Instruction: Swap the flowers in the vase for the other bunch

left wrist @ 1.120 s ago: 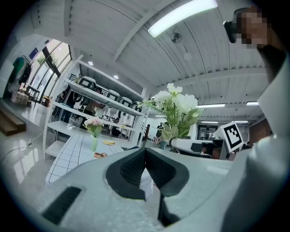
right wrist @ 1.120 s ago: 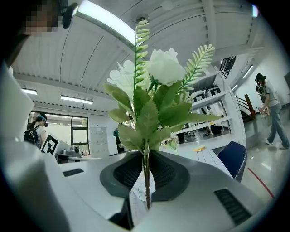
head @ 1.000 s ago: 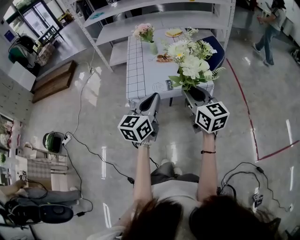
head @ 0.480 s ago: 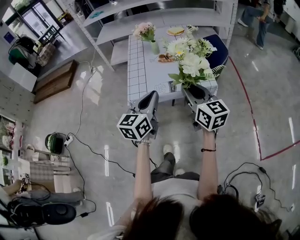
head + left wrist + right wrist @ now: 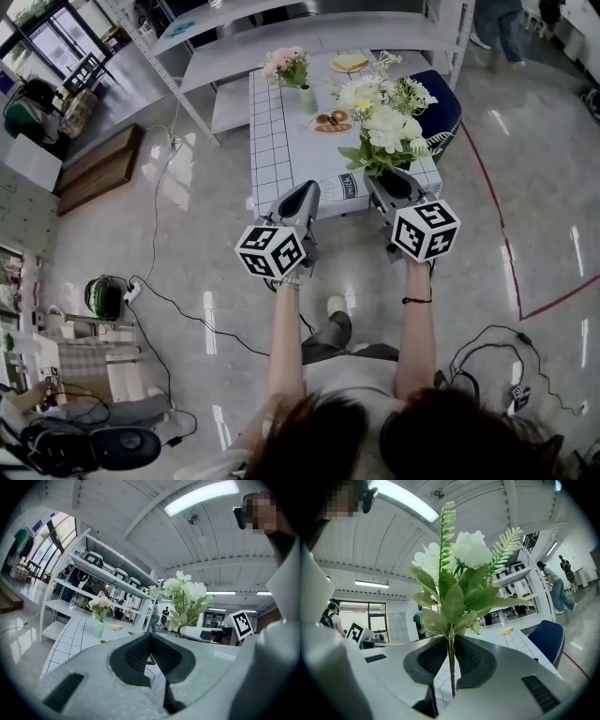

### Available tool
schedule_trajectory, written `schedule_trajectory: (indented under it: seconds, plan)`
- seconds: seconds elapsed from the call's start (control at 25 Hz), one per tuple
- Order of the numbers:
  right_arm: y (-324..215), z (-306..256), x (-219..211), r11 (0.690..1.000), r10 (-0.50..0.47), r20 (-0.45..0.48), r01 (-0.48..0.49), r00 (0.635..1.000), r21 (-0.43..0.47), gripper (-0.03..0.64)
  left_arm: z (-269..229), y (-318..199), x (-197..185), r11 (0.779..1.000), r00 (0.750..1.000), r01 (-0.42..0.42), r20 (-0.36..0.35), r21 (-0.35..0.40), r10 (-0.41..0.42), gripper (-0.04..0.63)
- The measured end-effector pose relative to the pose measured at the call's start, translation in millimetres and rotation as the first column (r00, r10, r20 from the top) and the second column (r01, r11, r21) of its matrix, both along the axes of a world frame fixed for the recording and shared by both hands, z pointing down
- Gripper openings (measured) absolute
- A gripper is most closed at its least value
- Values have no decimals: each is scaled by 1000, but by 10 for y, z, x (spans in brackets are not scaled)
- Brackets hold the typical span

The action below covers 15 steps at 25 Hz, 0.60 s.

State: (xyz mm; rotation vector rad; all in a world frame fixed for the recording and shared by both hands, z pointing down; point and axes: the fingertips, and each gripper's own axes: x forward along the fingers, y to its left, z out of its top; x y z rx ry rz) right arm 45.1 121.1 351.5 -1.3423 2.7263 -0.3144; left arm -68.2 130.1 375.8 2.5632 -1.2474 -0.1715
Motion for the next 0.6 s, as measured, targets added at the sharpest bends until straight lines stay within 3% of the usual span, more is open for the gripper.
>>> schedule_trajectory:
  seconds: [0.32,0.6]
  plan:
    - [-408,-20,-157,1000,22,-17,-22,1000,-4,51,-36,-424,-144,999,999,-43,-16,-17,43,12]
    - [-721,-3,-310,1000,31,-3,-31,1000,-2,51,-16,-753,-251,998,998,-61,15,-18,62,12]
